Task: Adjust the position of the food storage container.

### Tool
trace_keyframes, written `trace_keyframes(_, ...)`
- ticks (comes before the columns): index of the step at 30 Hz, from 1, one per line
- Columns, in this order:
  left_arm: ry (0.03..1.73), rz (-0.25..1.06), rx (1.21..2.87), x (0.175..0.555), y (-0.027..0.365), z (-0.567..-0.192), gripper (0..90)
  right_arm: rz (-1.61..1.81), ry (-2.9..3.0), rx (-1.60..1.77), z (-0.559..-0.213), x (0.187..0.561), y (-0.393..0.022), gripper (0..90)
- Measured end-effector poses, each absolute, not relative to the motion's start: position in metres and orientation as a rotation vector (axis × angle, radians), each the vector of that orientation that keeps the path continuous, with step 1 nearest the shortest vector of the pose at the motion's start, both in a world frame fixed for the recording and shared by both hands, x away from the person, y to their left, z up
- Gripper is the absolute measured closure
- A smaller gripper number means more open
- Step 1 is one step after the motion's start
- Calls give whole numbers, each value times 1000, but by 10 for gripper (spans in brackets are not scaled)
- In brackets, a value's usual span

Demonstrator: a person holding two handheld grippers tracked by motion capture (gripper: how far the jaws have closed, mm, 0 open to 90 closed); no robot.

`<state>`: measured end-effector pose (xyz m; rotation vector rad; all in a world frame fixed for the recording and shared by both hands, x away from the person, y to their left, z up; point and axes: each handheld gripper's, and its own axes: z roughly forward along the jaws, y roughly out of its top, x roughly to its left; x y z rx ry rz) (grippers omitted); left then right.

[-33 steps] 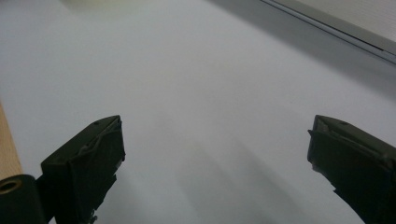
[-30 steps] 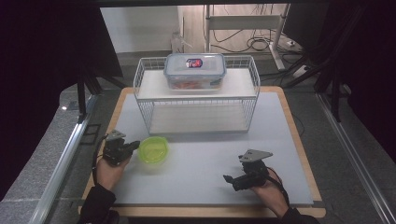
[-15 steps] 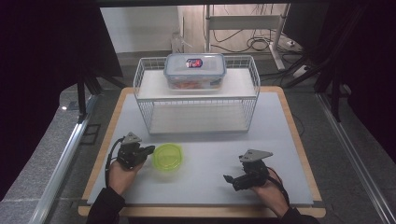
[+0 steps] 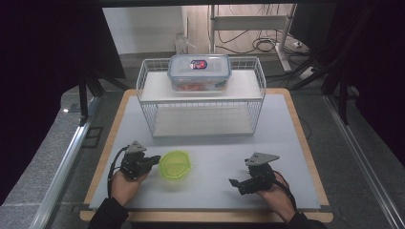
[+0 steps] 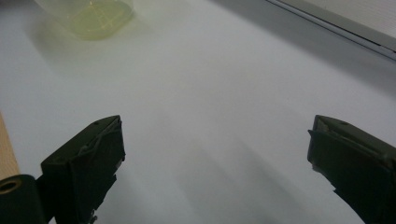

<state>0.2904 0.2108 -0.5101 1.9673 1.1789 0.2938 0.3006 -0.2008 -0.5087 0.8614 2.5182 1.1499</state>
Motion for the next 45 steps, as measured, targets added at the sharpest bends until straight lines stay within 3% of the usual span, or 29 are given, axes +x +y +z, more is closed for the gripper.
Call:
trace_keyframes(18, 1044, 195, 2114, 271, 161, -514, 880, 1146, 2521, 872, -510, 301, -201, 39)
trace_keyframes(27, 1089, 196, 2107, 269, 172, -517, 881, 1147, 2521, 875, -510, 301, -201, 39)
trace_keyframes(35, 1089, 162, 2117, 241, 176, -521, 882, 1147, 2520, 871, -509, 301, -202, 39)
trace_keyframes(45, 1010, 137, 2193, 234, 150, -526, 869, 1137, 2528, 863, -510, 301, -199, 39)
